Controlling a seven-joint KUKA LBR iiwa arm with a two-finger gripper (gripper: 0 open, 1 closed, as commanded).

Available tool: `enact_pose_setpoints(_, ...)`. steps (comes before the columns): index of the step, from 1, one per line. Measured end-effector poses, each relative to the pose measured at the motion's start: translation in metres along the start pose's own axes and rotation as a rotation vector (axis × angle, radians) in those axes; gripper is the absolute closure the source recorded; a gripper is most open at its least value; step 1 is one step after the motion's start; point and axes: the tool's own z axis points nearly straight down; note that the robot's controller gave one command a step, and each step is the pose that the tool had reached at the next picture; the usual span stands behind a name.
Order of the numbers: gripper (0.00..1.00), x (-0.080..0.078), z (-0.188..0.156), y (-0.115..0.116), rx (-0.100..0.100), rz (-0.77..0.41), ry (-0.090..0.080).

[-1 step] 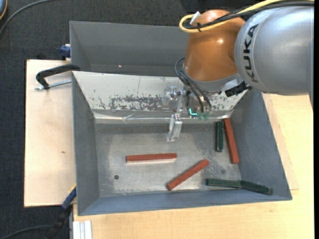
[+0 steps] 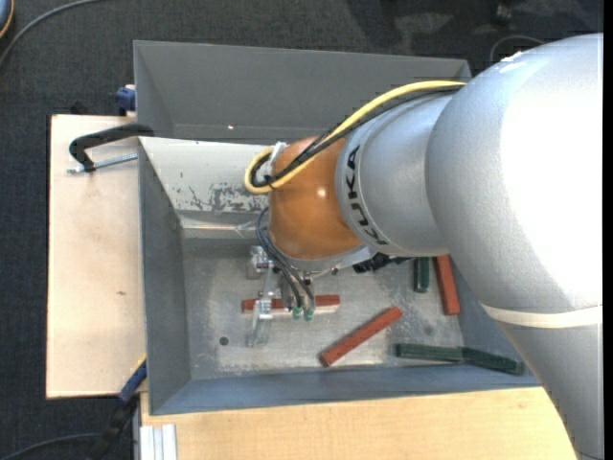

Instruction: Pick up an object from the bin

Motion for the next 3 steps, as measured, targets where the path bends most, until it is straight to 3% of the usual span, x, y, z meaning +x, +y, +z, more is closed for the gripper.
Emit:
enact_pose_setpoints(1,1.00,-0.004,-0.005,-0.003,-0.001,0.006,-0.010)
enact_pose_setpoints(2,1.00,-0.012,-0.161,0.012,-0.005,0.019,-0.023)
enact_pose_setpoints(3,1.00,0.005,-0.144,0.050,-0.001,-0.019,-0.009)
